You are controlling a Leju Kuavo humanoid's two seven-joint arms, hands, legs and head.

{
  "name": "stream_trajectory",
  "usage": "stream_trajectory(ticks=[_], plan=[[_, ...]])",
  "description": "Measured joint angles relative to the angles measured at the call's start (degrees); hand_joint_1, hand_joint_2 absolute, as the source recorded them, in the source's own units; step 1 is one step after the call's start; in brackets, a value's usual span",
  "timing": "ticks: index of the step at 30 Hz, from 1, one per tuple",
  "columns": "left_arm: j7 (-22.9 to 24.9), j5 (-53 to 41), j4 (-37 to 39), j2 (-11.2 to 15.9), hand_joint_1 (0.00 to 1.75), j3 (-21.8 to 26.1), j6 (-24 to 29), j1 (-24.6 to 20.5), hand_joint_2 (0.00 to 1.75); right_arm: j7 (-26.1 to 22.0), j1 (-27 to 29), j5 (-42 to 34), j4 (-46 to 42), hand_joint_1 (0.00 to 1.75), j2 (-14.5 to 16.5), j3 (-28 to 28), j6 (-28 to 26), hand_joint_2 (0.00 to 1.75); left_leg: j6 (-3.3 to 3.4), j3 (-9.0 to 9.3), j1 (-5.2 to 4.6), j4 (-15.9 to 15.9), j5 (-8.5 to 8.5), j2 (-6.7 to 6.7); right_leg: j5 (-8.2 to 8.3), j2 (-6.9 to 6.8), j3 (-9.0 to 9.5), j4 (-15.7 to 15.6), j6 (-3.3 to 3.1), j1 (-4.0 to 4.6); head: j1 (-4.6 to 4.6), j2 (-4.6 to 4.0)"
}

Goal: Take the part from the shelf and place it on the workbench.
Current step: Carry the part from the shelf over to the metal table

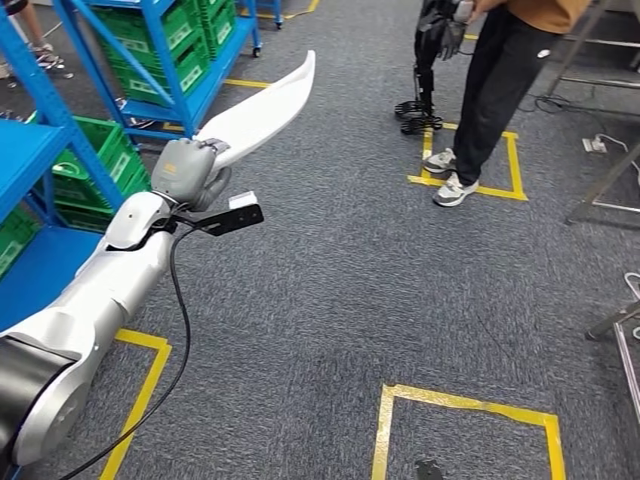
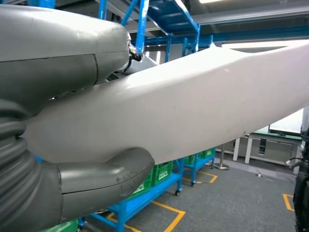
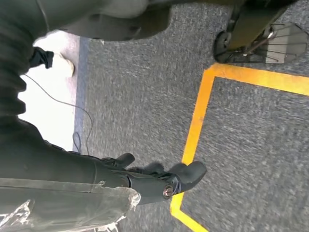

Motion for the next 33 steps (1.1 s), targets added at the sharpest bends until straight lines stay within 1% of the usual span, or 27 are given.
stream_trajectory(ticks=[1,2,4,5,6,8,9,10,11,12,13,14,15,17,19,20,21,23,24,25,26,27,28,30,31,32,33], plan=[[0.6,0.0,0.0,0.1,1.75,-0.1,0.1,-0.1,1.75,0.0,0.1,0.0,0.0,0.00,0.0,0.0,0.1,1.75,-0.19,0.06,-0.26,0.0,-0.09,0.58,0.34,-0.94,0.87,-1.8,-0.35,0.26,-0.02,0.00],[1.1,0.0,0.0,0.1,1.75,-0.2,0.2,-0.2,1.75,0.0,0.1,0.0,0.0,0.00,0.1,0.0,0.1,1.75,-0.36,0.12,-0.49,0.0,-0.14,1.21,0.24,-1.11,1.02,-2.3,-0.66,0.47,-0.04,0.00],[1.6,-0.1,0.0,0.1,1.75,-0.5,0.4,-0.2,1.75,0.0,0.3,-0.1,0.0,0.00,0.2,0.0,0.2,1.75,-0.84,0.30,-0.48,-0.1,-0.40,2.11,0.57,0.61,0.76,-2.6,-1.34,0.29,-0.10,0.00],[1.7,-0.1,0.0,0.1,1.75,-0.7,0.5,-0.2,1.75,0.0,0.3,-0.1,0.0,0.00,0.2,0.0,0.1,1.75,-1.11,0.16,-0.35,0.4,-0.98,1.46,0.76,1.39,0.75,-2.7,-1.70,0.17,-0.16,0.00],[1.8,-0.1,0.0,0.1,1.75,-0.9,0.5,-0.3,1.75,0.0,0.2,-0.1,0.0,0.00,0.3,0.0,0.1,1.75,-1.34,-0.43,-0.23,1.8,-2.08,0.22,0.97,2.13,0.76,-2.9,-2.07,0.00,-0.26,0.00],[1.9,-0.1,0.0,0.3,1.75,-1.1,0.6,-0.2,1.75,0.0,0.1,0.0,0.0,0.00,0.3,0.0,0.1,1.75,-1.54,-3.26,-0.08,8.0,-5.45,-2.84,1.24,3.60,0.76,-3.1,-2.53,-0.20,-0.50,0.00],[2.0,-0.1,0.0,0.4,1.75,-1.3,0.6,-0.1,1.75,0.1,0.1,0.0,0.0,0.00,0.3,0.0,0.1,1.75,-1.58,-5.11,-0.07,11.8,-6.95,-3.58,1.30,4.42,0.73,-3.1,-2.63,-0.24,-0.57,0.00],[2.2,-0.1,0.0,0.6,1.75,-1.4,0.6,0.1,1.75,0.1,0.2,0.0,0.0,0.00,0.3,0.0,0.1,1.75,-1.63,-6.59,-0.06,14.6,-7.63,-3.91,1.34,5.33,0.72,-3.1,-2.66,-0.28,-0.60,0.00],[2.3,-0.2,0.0,0.7,1.75,-1.5,0.6,0.2,1.75,0.1,0.2,-0.1,0.0,0.00,0.3,-0.1,0.1,1.75,-1.69,-7.31,-0.02,15.6,-7.25,-4.04,1.40,6.30,0.72,-3.1,-2.62,-0.35,-0.61,0.00],[2.5,-0.2,0.0,0.7,1.75,-1.5,0.7,0.2,1.75,0.1,0.3,-0.1,0.0,0.00,0.3,-0.1,0.1,1.75,-1.78,-6.99,0.07,14.5,-5.80,-4.18,1.47,7.27,0.72,-3.1,-2.50,-0.48,-0.61,0.00],[2.7,-0.2,0.0,0.7,1.75,-1.6,0.8,0.1,1.75,0.1,0.3,-0.1,0.0,0.00,0.3,-0.1,0.1,1.75,-1.93,-5.77,0.25,11.7,-3.72,-4.60,1.54,8.18,0.72,-3.1,-2.30,-0.66,-0.61,0.00],[2.8,-0.3,0.0,0.7,1.75,-1.6,1.0,-0.1,1.75,0.1,0.3,0.0,0.0,0.00,0.3,-0.1,0.1,1.75,-2.20,-4.10,0.60,8.1,-1.70,-5.75,1.60,9.00,0.66,-3.0,-2.01,-0.81,-0.62,0.00],[2.9,-0.3,0.0,0.7,1.75,-1.7,1.1,-0.3,1.75,0.1,0.3,0.0,0.0,0.00,0.3,-0.1,0.1,1.75,-2.36,-2.45,0.97,4.5,-0.47,-7.04,1.60,9.78,0.43,-2.7,-1.66,-0.89,-0.64,0.00],[3.0,-0.3,0.0,0.7,1.75,-1.9,1.4,-0.6,1.75,0.2,0.3,0.0,0.0,0.00,0.3,-0.1,0.1,1.75,-2.16,-0.80,1.28,0.9,0.15,-8.67,1.84,11.17,-0.19,-2.6,-0.82,-1.05,-0.72,0.00],[3.0,-0.4,0.0,0.6,1.75,-2.2,1.5,-0.7,1.75,0.2,0.5,0.0,0.0,0.00,0.3,-0.1,0.1,1.75,-1.28,-0.68,1.16,0.5,0.17,-7.63,2.31,12.32,-0.72,-3.0,-0.02,-1.29,-0.86,0.00],[3.1,-0.4,0.0,0.5,1.75,-2.3,1.6,-0.7,1.75,0.2,0.7,0.0,0.0,0.00,0.3,-0.1,0.1,1.75,-0.84,-0.65,1.19,0.5,0.31,-6.95,2.19,11.67,-1.02,-2.8,0.29,-1.17,-0.79,0.00],[3.2,-0.4,0.0,0.5,1.75,-2.4,1.7,-0.8,1.75,0.2,0.8,0.2,0.0,0.00,0.3,-0.1,0.1,1.75,-0.46,-0.62,1.25,0.4,0.43,-6.30,1.49,10.21,-1.67,-1.6,0.53,-1.00,-0.47,0.00],[3.5,-0.3,0.0,1.0,1.75,-2.5,2.1,-0.7,1.75,0.5,0.5,0.7,0.0,0.00,0.3,-0.1,0.1,1.75,0.05,-0.59,1.11,0.3,0.49,-4.97,-1.69,6.20,-4.40,4.4,0.84,-0.61,0.18,0.00],[3.6,-0.2,0.0,1.4,1.75,-2.5,2.3,-0.6,1.75,0.7,0.2,1.1,0.0,0.00,0.3,-0.1,0.1,1.75,0.19,-0.58,0.97,0.3,0.46,-4.17,-3.47,5.07,-6.19,8.4,0.92,-0.60,0.33,0.00],[3.6,0.0,0.0,1.9,1.75,-2.5,2.5,-0.3,1.75,0.9,-0.1,1.3,0.0,0.00,0.3,-0.1,0.1,1.75,0.27,-0.57,0.83,0.3,0.42,-3.33,-4.64,4.59,-7.60,11.6,0.93,-0.60,0.33,0.00],[3.5,0.2,0.0,2.4,1.75,-2.5,2.5,-0.1,1.75,1.1,-0.2,1.5,0.0,0.00,0.3,-0.1,0.1,1.75,0.32,-0.55,0.72,0.3,0.37,-2.52,-4.87,4.41,-8.11,13.0,0.88,-0.59,0.34,0.00],[3.3,0.4,-0.1,2.8,1.75,-2.5,2.6,0.2,1.75,1.2,-0.3,1.6,0.0,0.00,0.3,-0.1,0.1,1.75,0.34,-0.52,0.62,0.3,0.31,-1.78,-4.10,4.22,-7.45,12.1,0.76,-0.57,0.33,0.00],[3.2,0.6,-0.3,3.2,1.75,-2.5,2.6,0.4,1.75,1.2,-0.4,1.6,0.0,0.00,0.3,-0.1,0.0,1.75,0.30,-0.46,0.54,0.3,0.24,-1.12,-2.60,3.79,-5.71,9.2,0.58,-0.51,0.33,0.00],[3.1,0.7,-0.9,3.9,1.75,-2.5,2.5,0.6,1.75,1.3,-0.4,1.7,0.0,0.00,0.3,0.0,0.1,1.75,0.01,-0.33,0.26,0.4,0.03,0.00,-0.01,1.41,-1.44,1.6,0.02,-0.08,0.34,0.00],[3.1,0.8,-1.2,4.1,1.75,-2.5,2.5,0.6,1.75,1.3,-0.5,1.7,0.0,0.00,0.4,0.0,0.1,1.75,-0.21,-0.28,0.09,0.4,-0.05,0.48,0.56,0.51,-0.11,-0.9,-0.37,0.18,0.34,0.00],[3.2,0.8,-1.4,4.4,1.75,-2.5,2.4,0.6,1.75,1.3,-0.5,1.7,0.0,0.00,0.5,0.0,0.1,1.75,-0.45,-0.23,-0.08,0.4,-0.08,0.97,0.64,0.01,0.42,-2.1,-0.75,0.42,0.32,0.00],[3.2,0.8,-1.5,4.5,1.75,-2.6,2.3,0.7,1.75,1.2,-0.4,1.7,0.0,0.00,0.6,0.0,0.2,1.75,-0.70,-0.19,-0.20,0.3,-0.06,1.54,0.69,0.38,0.40,-2.3,-1.16,0.58,0.32,0.00]])
